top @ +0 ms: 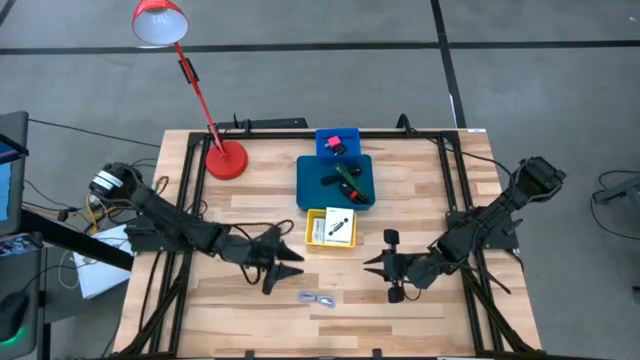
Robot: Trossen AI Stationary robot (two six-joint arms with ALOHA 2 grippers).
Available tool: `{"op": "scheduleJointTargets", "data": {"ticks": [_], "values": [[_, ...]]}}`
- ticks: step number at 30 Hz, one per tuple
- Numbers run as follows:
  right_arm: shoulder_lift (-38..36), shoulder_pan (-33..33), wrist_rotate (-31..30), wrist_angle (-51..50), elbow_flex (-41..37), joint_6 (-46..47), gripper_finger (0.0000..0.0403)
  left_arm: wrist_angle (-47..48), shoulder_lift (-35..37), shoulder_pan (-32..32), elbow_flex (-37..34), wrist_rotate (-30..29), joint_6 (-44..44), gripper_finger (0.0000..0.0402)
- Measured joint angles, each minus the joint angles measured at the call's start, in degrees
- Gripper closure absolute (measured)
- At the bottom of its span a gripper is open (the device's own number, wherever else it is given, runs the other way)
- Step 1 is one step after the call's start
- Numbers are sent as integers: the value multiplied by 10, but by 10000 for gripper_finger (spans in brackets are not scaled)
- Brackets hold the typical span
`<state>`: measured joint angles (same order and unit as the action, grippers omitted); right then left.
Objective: Pick and place items into bin
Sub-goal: Put the purple charger cable into the bottom blue basket
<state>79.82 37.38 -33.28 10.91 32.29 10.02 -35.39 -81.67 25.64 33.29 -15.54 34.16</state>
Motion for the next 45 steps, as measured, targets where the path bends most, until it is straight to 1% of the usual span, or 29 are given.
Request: {"op": "scheduleJointTargets", "data": {"ticks": [2,5,7,10,12,17,23,28,33,40,45], "values": [[0,-6,0,-10,0,0,344,-46,-30,14,12,9,-26,224],[0,-15,0,-18,0,0,344,-116,-82,38,43,39,-104,224],[0,-22,0,-20,0,0,344,-146,-110,50,63,50,-149,224],[0,-27,0,-25,0,0,344,-149,-144,56,93,43,-200,224],[0,-30,0,-29,0,0,344,-129,-165,54,116,30,-226,224],[0,-30,2,-33,0,0,344,-6,-194,49,154,20,-225,224],[0,-30,2,-34,1,0,344,149,-198,36,194,-6,-176,224],[0,-30,2,-34,1,0,344,245,-197,37,204,-11,-139,224],[0,-30,2,-34,1,0,344,280,-197,36,204,-5,-106,224],[0,-30,2,-34,1,0,344,288,-197,37,204,14,-86,224],[0,-30,2,-34,1,0,344,291,-197,37,204,16,-73,224]]}}
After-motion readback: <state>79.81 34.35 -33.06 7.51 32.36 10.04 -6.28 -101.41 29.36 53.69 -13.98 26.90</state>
